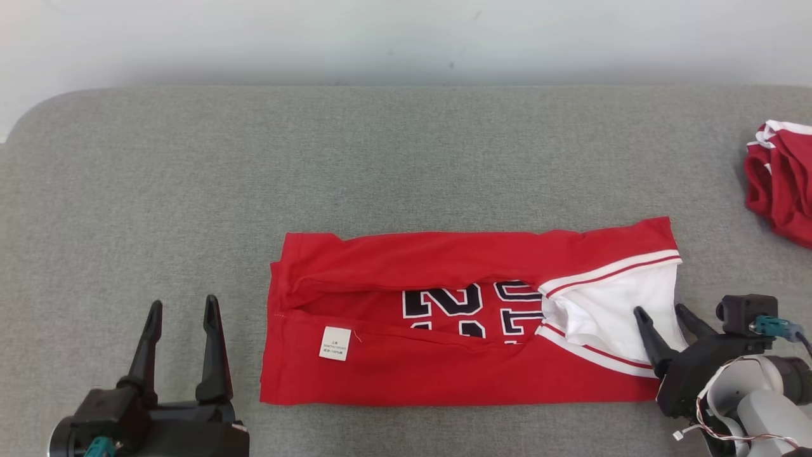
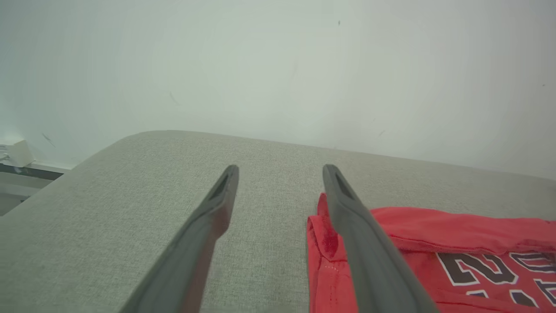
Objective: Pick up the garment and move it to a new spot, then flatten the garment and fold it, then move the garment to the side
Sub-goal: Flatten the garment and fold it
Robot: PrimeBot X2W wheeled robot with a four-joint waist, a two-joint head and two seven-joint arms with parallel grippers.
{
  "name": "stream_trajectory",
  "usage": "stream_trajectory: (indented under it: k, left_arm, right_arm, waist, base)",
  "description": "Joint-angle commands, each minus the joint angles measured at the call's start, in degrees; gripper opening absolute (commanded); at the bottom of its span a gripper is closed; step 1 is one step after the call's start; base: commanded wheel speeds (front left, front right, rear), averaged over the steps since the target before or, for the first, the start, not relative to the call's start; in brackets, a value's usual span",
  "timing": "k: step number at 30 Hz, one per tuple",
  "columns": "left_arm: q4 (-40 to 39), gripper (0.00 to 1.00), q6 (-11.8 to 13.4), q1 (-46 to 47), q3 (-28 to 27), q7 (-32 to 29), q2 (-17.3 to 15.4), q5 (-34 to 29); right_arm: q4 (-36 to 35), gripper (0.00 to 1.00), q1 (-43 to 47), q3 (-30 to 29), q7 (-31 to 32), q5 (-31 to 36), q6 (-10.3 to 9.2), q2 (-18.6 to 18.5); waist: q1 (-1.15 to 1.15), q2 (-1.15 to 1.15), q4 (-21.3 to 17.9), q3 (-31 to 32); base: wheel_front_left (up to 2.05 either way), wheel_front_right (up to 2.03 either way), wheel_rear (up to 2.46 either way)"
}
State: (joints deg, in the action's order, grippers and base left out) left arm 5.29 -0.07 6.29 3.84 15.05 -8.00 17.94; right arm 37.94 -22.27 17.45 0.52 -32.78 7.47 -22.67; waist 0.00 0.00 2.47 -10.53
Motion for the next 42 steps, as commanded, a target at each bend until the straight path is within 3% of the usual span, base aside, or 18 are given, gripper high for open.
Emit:
stream_trajectory:
  k: [1, 3, 4, 5, 6, 14, 27, 33, 42]
  left_arm:
    - [0.34, 1.00, -1.06, -1.00, -1.17, 0.15, 0.98, -1.38]
    - [0.67, 1.00, -2.05, -1.52, -2.15, 0.16, 1.97, -2.40]
    - [0.75, 1.00, -2.47, -1.62, -2.65, 0.16, 2.36, -2.93]
    - [0.97, 1.00, -2.93, -1.73, -3.01, 0.16, 2.74, -3.42]
    - [0.90, 1.00, -3.14, -1.73, -3.46, 0.16, 3.13, -3.59]
    - [1.03, 1.00, -4.40, -2.14, -5.33, 0.16, 4.66, -5.24]
    - [1.68, 1.00, -5.82, -3.28, -7.21, 0.16, 5.12, -5.78]
    - [1.66, 1.00, -5.25, -4.14, -7.25, 0.16, 5.13, -4.80]
    - [1.76, 1.00, -4.89, -4.03, -6.70, 0.16, 5.13, -4.08]
  right_arm:
    - [1.04, 1.00, -0.52, 0.91, 0.56, -0.82, 0.01, 0.47]
    - [2.55, 0.96, -0.62, 1.64, 1.71, -1.82, 0.01, 0.66]
    - [3.18, 0.49, -0.59, 2.05, 2.19, -2.20, 0.01, 0.77]
    - [3.81, 0.32, -0.66, 2.58, 2.80, -2.64, 0.01, 0.82]
    - [4.48, 0.00, -0.72, 2.92, 3.48, -3.07, 0.01, 0.81]
    - [7.48, 0.00, -1.89, 3.14, 2.28, -4.93, -0.13, -0.73]
    - [8.30, 0.00, -2.89, 2.25, -2.15, -5.31, -0.08, -7.59]
    - [0.71, 0.00, -2.40, 3.76, -2.80, -4.57, -0.07, -7.15]
    - [-20.52, 0.00, 2.00, 5.28, 1.92, -1.66, -0.06, -2.54]
  waist:
    - [0.00, 0.00, 0.30, 0.19]
    - [0.00, 0.00, 0.36, 0.28]
    - [0.00, 0.00, 0.38, 0.31]
    - [0.00, 0.00, 0.41, 0.36]
    - [0.00, 0.00, 0.42, 0.43]
    - [0.00, 0.00, 0.10, 0.96]
    - [0.00, 0.00, -1.27, 2.64]
    - [0.00, 0.00, -2.35, 3.22]
    - [0.00, 0.00, -2.88, 3.62]
  base:
    - [0.00, 0.00, 0.00]
    - [0.00, 0.00, 0.00]
    - [0.00, 0.00, 0.00]
    - [0.00, 0.00, 0.00]
    - [0.00, 0.00, 0.00]
    - [0.00, 0.00, 0.00]
    - [0.00, 0.00, 0.00]
    - [0.00, 0.00, 0.00]
    - [0.00, 0.00, 0.00]
